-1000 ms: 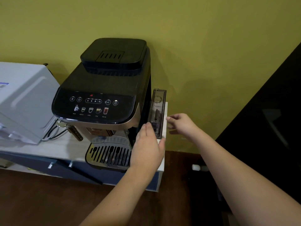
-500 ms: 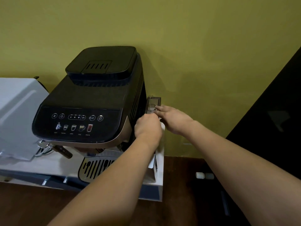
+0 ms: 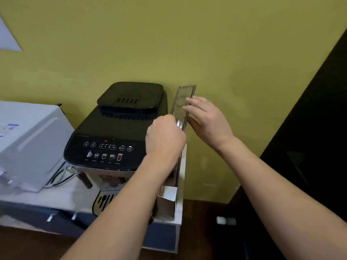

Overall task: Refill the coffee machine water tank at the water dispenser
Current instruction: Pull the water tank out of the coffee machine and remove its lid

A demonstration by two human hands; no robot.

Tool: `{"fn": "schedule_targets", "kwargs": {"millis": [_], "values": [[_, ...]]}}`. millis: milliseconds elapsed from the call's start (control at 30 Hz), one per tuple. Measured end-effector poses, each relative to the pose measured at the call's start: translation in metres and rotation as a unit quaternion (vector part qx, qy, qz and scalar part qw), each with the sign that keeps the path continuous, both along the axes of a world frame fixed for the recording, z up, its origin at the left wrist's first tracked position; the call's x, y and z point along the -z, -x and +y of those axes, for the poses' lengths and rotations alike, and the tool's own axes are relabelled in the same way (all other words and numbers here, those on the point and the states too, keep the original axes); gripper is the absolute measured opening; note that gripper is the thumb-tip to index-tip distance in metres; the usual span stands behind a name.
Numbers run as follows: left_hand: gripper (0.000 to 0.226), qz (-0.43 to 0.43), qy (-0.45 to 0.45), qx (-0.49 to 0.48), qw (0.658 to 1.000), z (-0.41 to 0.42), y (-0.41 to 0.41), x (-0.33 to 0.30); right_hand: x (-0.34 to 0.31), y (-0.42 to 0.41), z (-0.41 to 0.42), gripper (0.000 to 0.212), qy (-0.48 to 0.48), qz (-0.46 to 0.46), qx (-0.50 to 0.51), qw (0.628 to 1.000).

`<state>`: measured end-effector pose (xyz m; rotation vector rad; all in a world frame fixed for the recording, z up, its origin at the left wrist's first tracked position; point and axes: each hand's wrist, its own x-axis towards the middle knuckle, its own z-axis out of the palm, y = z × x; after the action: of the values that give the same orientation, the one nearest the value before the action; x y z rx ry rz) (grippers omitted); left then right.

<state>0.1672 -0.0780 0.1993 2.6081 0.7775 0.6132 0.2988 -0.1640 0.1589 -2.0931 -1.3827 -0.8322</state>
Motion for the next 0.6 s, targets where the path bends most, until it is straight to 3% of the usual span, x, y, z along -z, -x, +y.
{"fn": "schedule_targets", "kwargs": {"millis": [133, 300, 433, 600], "values": [[0.015, -0.169, -0.059, 0.016, 0.984, 0.029, 0.045, -0.052, -0.084, 0.036, 0.021, 0.017, -0.099, -0.148, -0.026, 0.984], [0.011, -0.305, -0.103, 0.021, 0.946, 0.091, 0.093, -0.071, -0.134, 0.087, 0.079, 0.018, -0.123, -0.22, -0.053, 0.966], [0.015, -0.348, -0.114, 0.007, 0.93, 0.148, 0.119, -0.063, -0.134, 0.128, 0.134, 0.022, -0.108, -0.234, -0.051, 0.965], [0.014, -0.357, -0.097, 0.016, 0.929, 0.241, 0.16, -0.019, -0.101, 0.18, 0.208, 0.03, -0.015, -0.208, -0.009, 0.978]]}}
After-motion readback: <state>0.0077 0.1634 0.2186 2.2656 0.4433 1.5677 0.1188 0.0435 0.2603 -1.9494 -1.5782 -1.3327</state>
